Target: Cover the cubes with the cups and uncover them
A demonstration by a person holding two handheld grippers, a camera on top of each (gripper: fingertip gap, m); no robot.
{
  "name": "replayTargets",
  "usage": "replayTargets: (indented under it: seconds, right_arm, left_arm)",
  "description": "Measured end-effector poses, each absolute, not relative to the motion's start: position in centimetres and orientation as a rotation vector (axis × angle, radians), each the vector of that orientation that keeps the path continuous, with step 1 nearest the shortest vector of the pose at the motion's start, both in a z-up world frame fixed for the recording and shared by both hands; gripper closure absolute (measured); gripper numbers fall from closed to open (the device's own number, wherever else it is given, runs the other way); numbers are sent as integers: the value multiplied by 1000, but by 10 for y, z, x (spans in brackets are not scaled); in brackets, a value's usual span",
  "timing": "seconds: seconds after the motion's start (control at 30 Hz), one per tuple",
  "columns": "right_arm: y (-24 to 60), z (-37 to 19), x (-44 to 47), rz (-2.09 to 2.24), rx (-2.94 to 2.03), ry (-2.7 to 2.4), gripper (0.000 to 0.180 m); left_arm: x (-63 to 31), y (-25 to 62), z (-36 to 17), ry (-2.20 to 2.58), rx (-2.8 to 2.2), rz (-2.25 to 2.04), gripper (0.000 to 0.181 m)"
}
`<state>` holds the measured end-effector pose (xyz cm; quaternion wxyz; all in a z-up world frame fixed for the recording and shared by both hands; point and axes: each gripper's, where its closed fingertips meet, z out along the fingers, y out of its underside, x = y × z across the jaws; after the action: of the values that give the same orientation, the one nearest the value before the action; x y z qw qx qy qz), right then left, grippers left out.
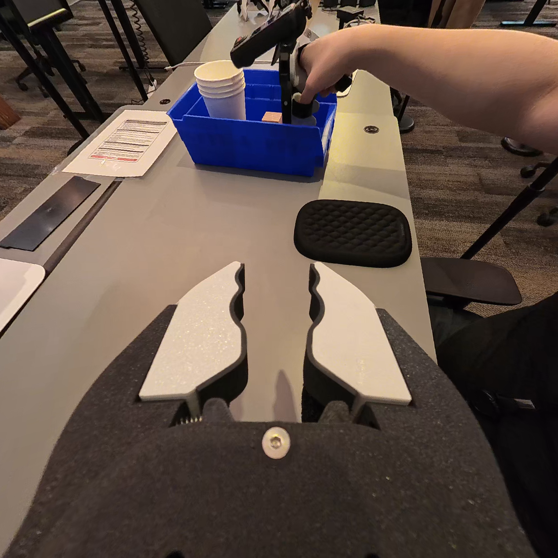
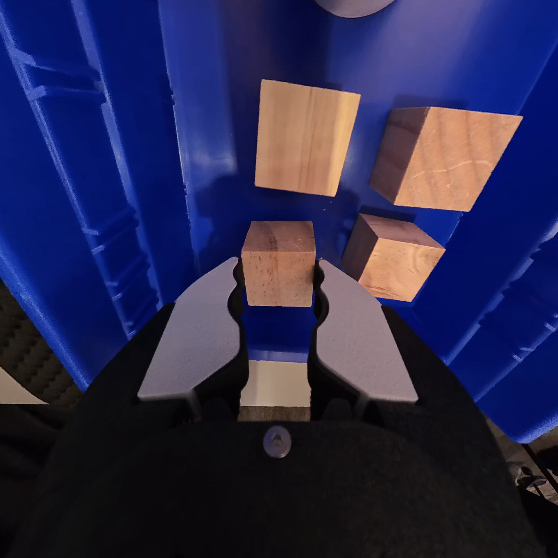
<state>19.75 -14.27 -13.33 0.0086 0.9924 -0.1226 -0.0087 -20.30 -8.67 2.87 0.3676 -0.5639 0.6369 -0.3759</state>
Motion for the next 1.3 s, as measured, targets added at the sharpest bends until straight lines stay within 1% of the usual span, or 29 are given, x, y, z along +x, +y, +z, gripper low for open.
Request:
replayTargets:
  seconds: [0.37, 0.43, 0.53, 0.57, 0.67, 0.73, 0.83, 0.87, 0.9, 0.93, 0.97, 1.03, 1.07, 1.13, 1.17, 1.2, 1.27, 1.3]
  right_arm:
    - [-143, -140, 199, -47, 3119, -355, 136]
    - [-140, -135, 200, -34, 3171, -339, 135]
    - [-135, -116, 197, -12, 3278, -306, 129]
    - [-135, -107, 194, 6, 3321, -279, 127]
    - [-136, -63, 189, 133, 3517, -182, 128]
    - [-133, -19, 192, 335, 3715, -97, 130]
    - [-131, 53, 200, 738, 4033, 52, 127]
    - [-132, 69, 200, 773, 4137, 67, 120]
    - [-133, 79, 200, 729, 4234, 47, 108]
    - [-133, 81, 202, 624, 4300, 24, 107]
    - [-134, 76, 208, 499, 4322, -73, 110]
    - [-139, 51, 225, 224, 4236, -289, 121]
    - [-141, 40, 236, 159, 4192, -344, 128]
    - [-145, 24, 265, 242, 4117, -422, 135]
    - [-147, 15, 282, 356, 4058, -399, 142]
    - [-148, 5, 298, 481, 3980, -342, 144]
    - [-152, -19, 325, 629, 3786, -259, 140]
    - [-151, -32, 332, 616, 3705, -243, 132]
  left_arm:
    - [-208, -85, 32, 1605, -1455, -996, 139]
    - [-210, -85, 33, 1596, -1454, -999, 138]
    - [-215, -85, 37, 1577, -1450, -996, 134]
    - [-219, -84, 38, 1566, -1448, -994, 134]
    - [-233, -78, 45, 1502, -1443, -962, 134]
    - [-245, -68, 51, 1432, -1444, -929, 132]
    - [-263, -60, 65, 1323, -1439, -953, 127]
    - [-268, -63, 70, 1298, -1427, -1016, 125]
    - [-274, -67, 76, 1269, -1409, -1097, 127]
    - [-280, -70, 80, 1235, -1395, -1165, 130]
    - [-287, -71, 82, 1200, -1387, -1205, 132]
    - [-304, -62, 82, 1118, -1396, -1195, 135]
    - [-313, -55, 80, 1082, -1412, -1158, 137]
    - [-335, -39, 73, 1041, -1483, -1040, 139]
    - [-347, -30, 68, 1030, -1540, -956, 139]
    - [-361, -20, 62, 1025, -1610, -853, 139]
    - [-396, 1, 46, 1010, -1775, -606, 138]
    - [-414, 11, 41, 986, -1850, -487, 137]
